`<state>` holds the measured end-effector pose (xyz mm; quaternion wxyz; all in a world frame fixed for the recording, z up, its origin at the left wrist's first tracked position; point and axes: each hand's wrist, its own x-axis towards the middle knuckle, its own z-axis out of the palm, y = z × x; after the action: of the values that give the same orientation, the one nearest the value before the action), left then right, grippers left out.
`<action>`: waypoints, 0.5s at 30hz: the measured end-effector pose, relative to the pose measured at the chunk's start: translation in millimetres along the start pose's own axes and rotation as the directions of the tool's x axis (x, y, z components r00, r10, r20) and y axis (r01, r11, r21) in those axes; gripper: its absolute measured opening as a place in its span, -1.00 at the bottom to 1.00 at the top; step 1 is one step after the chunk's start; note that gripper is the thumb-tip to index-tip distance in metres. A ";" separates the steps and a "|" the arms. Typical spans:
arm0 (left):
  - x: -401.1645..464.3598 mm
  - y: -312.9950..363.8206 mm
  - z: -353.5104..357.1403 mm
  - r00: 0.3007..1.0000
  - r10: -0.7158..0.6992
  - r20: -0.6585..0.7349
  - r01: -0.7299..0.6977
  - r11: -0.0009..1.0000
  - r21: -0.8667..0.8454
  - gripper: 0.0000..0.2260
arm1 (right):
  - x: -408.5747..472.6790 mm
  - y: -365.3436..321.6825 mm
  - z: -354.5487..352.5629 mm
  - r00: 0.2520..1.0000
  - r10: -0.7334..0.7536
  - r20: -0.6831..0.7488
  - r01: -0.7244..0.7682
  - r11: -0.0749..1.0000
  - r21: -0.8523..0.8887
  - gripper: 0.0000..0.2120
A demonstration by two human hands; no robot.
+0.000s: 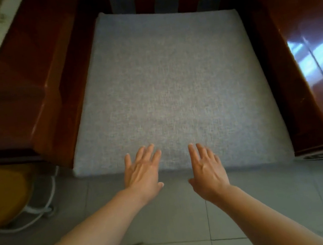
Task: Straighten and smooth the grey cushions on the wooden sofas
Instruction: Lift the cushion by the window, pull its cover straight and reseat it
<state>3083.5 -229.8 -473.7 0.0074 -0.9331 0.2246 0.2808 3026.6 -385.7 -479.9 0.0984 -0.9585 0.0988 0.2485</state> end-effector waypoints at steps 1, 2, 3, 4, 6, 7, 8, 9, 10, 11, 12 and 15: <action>7.7 1.2 15.3 1.000 -0.005 -0.018 0.005 1.000 0.014 -0.21 | 7.4 4.3 15.0 1.000 -0.013 -0.018 0.013 1.000 -0.016 -0.13; 14.1 1.8 29.7 0.999 -0.004 -0.034 0.005 0.999 0.033 -0.20 | 13.7 7.2 29.5 0.999 -0.028 -0.039 0.027 0.999 -0.033 -0.11; 21.5 2.3 46.2 0.998 0.001 -0.057 0.001 0.999 0.049 -0.19 | 21.3 10.2 46.1 0.997 -0.051 -0.064 0.047 0.997 -0.057 -0.10; 27.3 3.0 57.6 0.996 0.012 -0.092 -0.006 0.998 0.066 -0.18 | 27.3 11.3 58.6 0.993 -0.069 -0.092 0.062 0.995 -0.073 -0.08; 38.6 5.8 82.5 0.978 0.030 -0.206 -0.009 0.995 0.102 -0.17 | 37.6 14.1 83.3 0.991 -0.076 -0.109 0.063 0.991 -0.118 -0.05; 43.0 5.5 91.3 0.957 0.048 -0.284 -0.012 0.992 0.126 -0.16 | 42.0 14.0 91.9 0.989 -0.074 -0.131 0.053 0.986 -0.158 -0.03; 47.4 4.8 99.7 0.934 0.072 -0.351 -0.022 0.989 0.143 -0.14 | 46.5 14.8 100.7 0.978 -0.083 -0.192 0.045 0.980 -0.193 -0.04; 54.6 2.2 108.3 0.905 0.099 -0.413 -0.037 0.987 0.156 -0.13 | 53.0 16.3 111.0 0.953 -0.104 -0.286 0.043 0.976 -0.212 -0.12; 62.2 -1.2 114.7 0.867 0.131 -0.482 -0.054 0.984 0.171 -0.16 | 59.2 19.1 119.8 0.915 -0.143 -0.378 0.049 0.968 -0.247 -0.26; 69.3 -5.1 118.7 0.830 0.157 -0.536 -0.066 0.980 0.185 -0.19 | 64.3 21.6 123.9 0.871 -0.190 -0.454 0.050 0.952 -0.302 -0.42; 75.7 -9.0 122.3 0.800 0.184 -0.571 -0.083 0.977 0.198 -0.23 | 68.2 23.6 126.2 0.834 -0.228 -0.502 0.051 0.938 -0.343 -0.53; 88.4 -18.6 123.1 0.712 0.263 -0.651 -0.148 0.962 0.228 -0.35 | 78.6 27.3 123.6 0.759 -0.278 -0.588 0.047 0.925 -0.377 -0.66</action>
<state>3092.9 -232.6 -626.1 -0.0317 -0.9363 0.3361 -0.0966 3031.0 -393.6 -628.6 -0.0855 -0.9928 -0.0033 -0.0842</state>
